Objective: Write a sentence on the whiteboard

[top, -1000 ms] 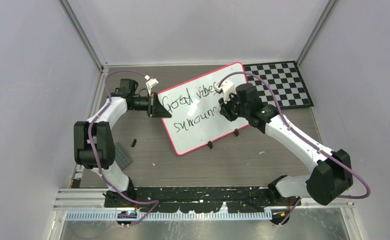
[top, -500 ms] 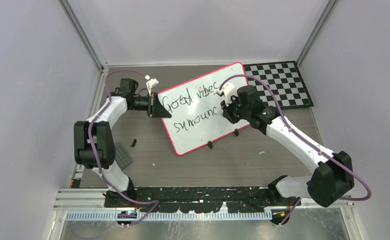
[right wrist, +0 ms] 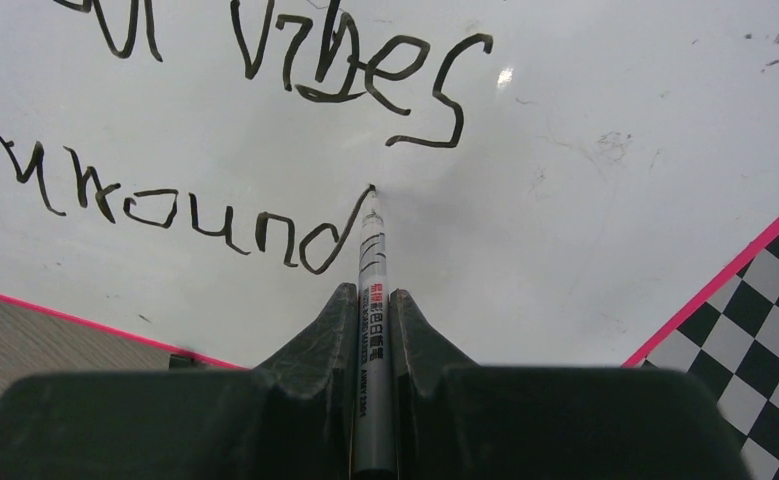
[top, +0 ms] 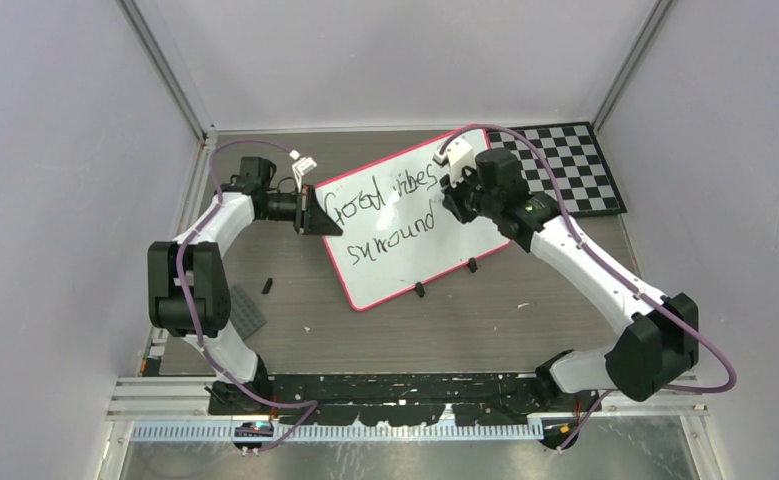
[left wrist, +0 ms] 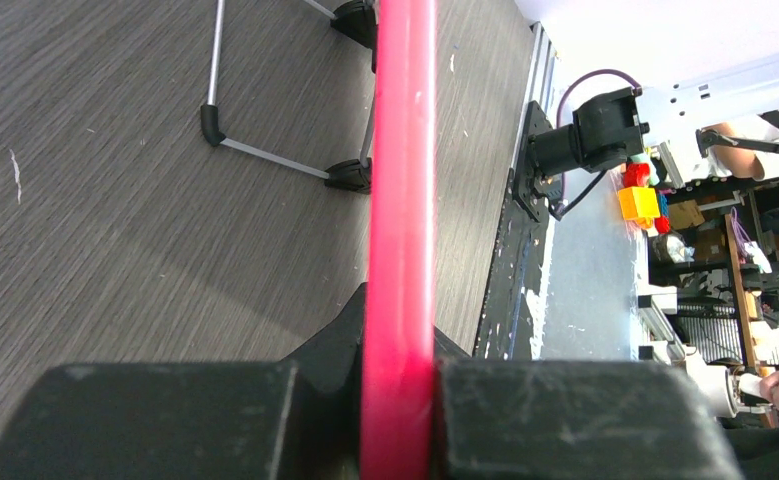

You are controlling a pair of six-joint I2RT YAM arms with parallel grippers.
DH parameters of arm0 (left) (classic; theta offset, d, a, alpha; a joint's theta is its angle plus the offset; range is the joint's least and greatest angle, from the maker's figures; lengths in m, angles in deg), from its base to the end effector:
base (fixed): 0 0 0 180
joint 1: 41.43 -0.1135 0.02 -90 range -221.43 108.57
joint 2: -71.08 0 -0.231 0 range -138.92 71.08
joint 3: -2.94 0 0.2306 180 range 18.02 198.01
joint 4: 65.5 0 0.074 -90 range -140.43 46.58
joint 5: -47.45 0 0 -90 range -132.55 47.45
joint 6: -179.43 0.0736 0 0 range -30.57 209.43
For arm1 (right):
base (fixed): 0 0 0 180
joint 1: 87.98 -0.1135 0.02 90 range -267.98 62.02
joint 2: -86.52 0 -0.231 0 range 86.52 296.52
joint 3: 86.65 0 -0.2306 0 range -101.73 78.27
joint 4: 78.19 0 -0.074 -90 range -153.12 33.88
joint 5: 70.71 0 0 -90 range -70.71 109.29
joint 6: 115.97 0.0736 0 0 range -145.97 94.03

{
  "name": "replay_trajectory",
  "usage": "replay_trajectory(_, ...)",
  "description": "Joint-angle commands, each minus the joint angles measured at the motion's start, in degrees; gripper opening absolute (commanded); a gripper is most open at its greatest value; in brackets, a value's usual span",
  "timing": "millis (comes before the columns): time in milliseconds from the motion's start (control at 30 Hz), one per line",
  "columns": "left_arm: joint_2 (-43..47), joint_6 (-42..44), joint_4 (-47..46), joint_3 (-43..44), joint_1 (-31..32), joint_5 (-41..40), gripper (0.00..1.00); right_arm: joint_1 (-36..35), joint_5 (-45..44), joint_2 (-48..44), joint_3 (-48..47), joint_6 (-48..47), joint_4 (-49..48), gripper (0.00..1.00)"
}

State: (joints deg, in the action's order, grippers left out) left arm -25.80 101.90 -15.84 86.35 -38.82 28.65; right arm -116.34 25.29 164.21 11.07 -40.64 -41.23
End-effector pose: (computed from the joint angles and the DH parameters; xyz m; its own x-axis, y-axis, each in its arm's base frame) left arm 0.3126 -0.0840 0.2020 -0.7746 0.1050 -0.6236 0.6241 0.2865 -0.7269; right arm 0.2823 0.1611 0.2788 -0.3165 -0.4570 -0.8312 -0.6515 0.7417 -0.1598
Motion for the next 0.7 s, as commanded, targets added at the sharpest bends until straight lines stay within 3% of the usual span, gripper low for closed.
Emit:
replay_trajectory(0,-1.5,-0.6,4.4,0.1,1.1,-4.2,0.0,0.4,-0.4,0.3,-3.4,0.4,-2.4,0.0)
replay_trajectory(667,-0.8,0.0,4.7,-1.1,1.1,-4.3,0.0,0.4,-0.5,-5.5,11.0,-1.3,0.2,0.0)
